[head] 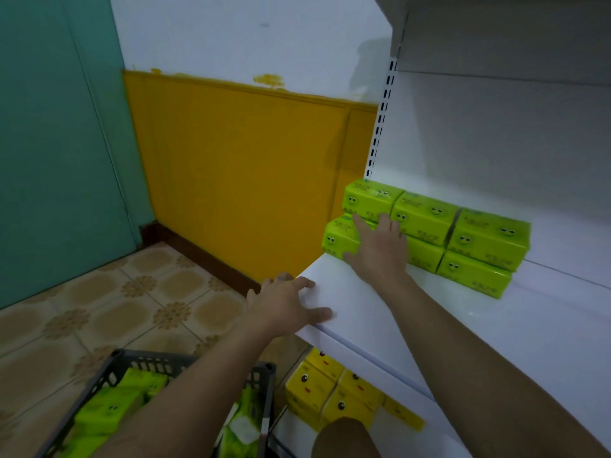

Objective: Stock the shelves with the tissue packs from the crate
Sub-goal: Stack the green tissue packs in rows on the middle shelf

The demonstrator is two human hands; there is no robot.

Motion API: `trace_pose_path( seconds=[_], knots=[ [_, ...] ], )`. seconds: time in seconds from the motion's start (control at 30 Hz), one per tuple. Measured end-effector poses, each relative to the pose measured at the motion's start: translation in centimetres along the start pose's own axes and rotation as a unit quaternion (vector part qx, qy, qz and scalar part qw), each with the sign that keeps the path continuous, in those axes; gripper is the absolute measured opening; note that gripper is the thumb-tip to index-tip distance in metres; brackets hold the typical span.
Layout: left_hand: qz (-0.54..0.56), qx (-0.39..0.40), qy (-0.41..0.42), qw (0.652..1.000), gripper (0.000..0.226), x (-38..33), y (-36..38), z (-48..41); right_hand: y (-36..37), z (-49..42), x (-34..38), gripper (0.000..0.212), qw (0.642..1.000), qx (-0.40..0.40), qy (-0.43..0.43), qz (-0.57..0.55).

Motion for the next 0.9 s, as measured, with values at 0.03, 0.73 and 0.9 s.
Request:
trace_pose_path(
  seconds=[0.03, 0.73, 0.9],
  knots=[
    [0.031, -0.024, 0.017, 0.999, 0.085, 0.3, -0.5, 0.4, -1.3, 1.1, 0.9, 0.067, 0.999, -0.042, -0.014, -0.024],
    [0.199, 0.047, -0.383, 0.901, 0.059, 33.2, 19.0, 9.6, 32.7, 17.7, 18.3, 0.049, 0.838, 0.498, -0.049, -0.218],
    [0.273, 0.076, -0.519, 0.807, 0.081, 38.5, 27.9, 11.1, 37.1, 16.6, 20.6, 0.047, 0.808, 0.544, -0.047, -0.224]
  ],
)
Point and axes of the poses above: each hand's wrist, its own z-axis away from the middle knuckle, its own y-axis out of the palm, x = y × z, the point moved 10 cm from there along -z, towards the middle knuckle, and after that the axes turned 3 degrees about -z, right-handed, at the moved point
